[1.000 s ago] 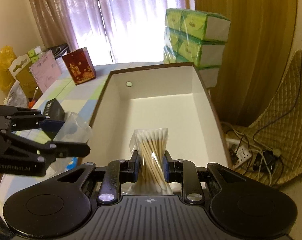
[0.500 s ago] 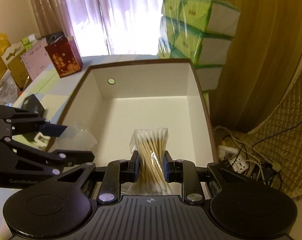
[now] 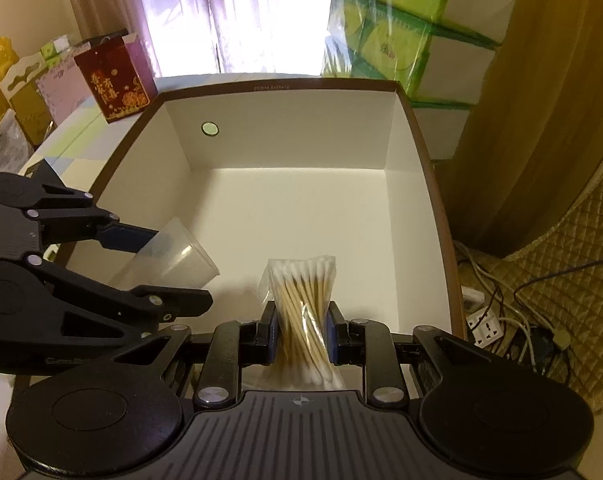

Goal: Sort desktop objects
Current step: 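Carry the swab bag and clear cup over the open box with both tools, then open both tools to release the cup and swab bag into the box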

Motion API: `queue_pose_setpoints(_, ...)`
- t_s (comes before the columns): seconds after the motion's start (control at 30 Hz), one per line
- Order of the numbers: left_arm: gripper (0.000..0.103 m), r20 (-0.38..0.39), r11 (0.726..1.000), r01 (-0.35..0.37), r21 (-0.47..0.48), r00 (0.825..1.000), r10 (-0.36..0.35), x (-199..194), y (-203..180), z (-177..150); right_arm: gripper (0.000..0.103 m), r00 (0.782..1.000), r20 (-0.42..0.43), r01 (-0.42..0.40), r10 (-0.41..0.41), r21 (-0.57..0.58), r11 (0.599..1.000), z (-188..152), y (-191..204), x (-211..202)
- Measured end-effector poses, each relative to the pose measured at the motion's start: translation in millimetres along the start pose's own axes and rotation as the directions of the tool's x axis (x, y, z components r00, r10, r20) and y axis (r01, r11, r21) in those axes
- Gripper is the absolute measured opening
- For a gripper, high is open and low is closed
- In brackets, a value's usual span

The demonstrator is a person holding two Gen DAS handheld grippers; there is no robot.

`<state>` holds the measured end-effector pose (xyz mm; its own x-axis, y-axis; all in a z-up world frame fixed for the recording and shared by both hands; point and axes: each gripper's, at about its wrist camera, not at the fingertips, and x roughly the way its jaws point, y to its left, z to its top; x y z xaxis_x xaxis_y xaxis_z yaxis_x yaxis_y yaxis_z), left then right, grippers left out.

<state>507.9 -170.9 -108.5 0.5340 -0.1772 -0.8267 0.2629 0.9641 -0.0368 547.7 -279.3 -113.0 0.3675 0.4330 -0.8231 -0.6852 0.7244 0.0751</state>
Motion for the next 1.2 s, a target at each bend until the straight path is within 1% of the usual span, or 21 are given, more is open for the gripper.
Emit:
queue_pose_setpoints(0.2, 0.048, -0.026, 0.999, -0.016, 0.033, 1.000, 0.017, 13, -1, 3, 0.020, 1.000, -0.009, 0.001, -0.001, 0.001, 1.000, 1, -4, 6)
queue_pose_setpoints(0.37, 0.049, -0.029, 0.999, -0.021, 0.024, 0.999, 0.022, 16, 3, 5, 0.020, 1.000, -0.012, 0.000, 0.000, 0.001, 1.000, 2, -5, 9)
queue_pose_setpoints(0.5, 0.049, -0.031, 0.999, -0.028, 0.035, 0.999, 0.029, 17, 4, 5, 0.020, 1.000, -0.012, 0.001, -0.001, 0.003, 1.000, 2, -5, 10)
queue_pose_setpoints(0.6, 0.049, -0.031, 0.999, -0.026, 0.035, 0.999, 0.027, 17, 4, 4, 0.020, 1.000, -0.006, -0.003, 0.003, 0.000, 1.000, 2, -5, 11)
queue_pose_setpoints(0.73, 0.051, -0.028, 0.999, -0.018, 0.027, 0.999, 0.018, 14, 4, 5, 0.022, 1.000, 0.024, -0.005, 0.006, -0.017, 1.000, 2, -3, 9)
queue_pose_setpoints(0.8, 0.051, -0.024, 1.000, -0.016, 0.023, 1.000, 0.016, 12, 5, 5, 0.028, 0.999, 0.035, -0.008, 0.009, -0.017, 1.000, 2, -2, 8)
queue_pose_setpoints(0.83, 0.051, -0.020, 1.000, -0.014, 0.022, 1.000, 0.015, 10, 5, 5, 0.040, 0.999, 0.042, -0.007, 0.008, -0.015, 1.000, 2, -2, 7)
queue_pose_setpoints(0.87, 0.052, -0.016, 1.000, -0.011, 0.021, 1.000, 0.012, 8, 5, 5, 0.045, 0.999, 0.054, -0.003, 0.004, -0.012, 1.000, 1, -2, 5)
queue_pose_setpoints(0.93, 0.053, -0.009, 1.000, -0.010, 0.022, 1.000, 0.011, 4, 6, 4, 0.050, 0.997, 0.073, 0.010, -0.010, -0.011, 1.000, -1, -3, 0)
queue_pose_setpoints(1.0, 0.058, -0.004, 1.000, -0.016, 0.018, 1.000, 0.016, -1, 8, 3, 0.055, 0.996, 0.083, 0.008, -0.008, -0.004, 1.000, -1, -3, -5)
queue_pose_setpoints(1.13, 0.061, 0.009, 1.000, -0.019, 0.009, 1.000, 0.019, -11, 10, 0, 0.065, 0.995, 0.102, -0.007, 0.007, 0.000, 1.000, -3, -1, -17)
queue_pose_setpoints(1.17, 0.063, 0.010, 1.000, -0.020, 0.007, 1.000, 0.020, -13, 11, -1, 0.068, 0.995, 0.104, -0.004, 0.003, 0.001, 1.000, -3, -1, -19)
queue_pose_setpoints(1.2, 0.065, 0.012, 1.000, -0.020, 0.004, 1.000, 0.020, -16, 11, -1, 0.069, 0.995, 0.104, -0.002, 0.002, 0.003, 1.000, -3, -1, -21)
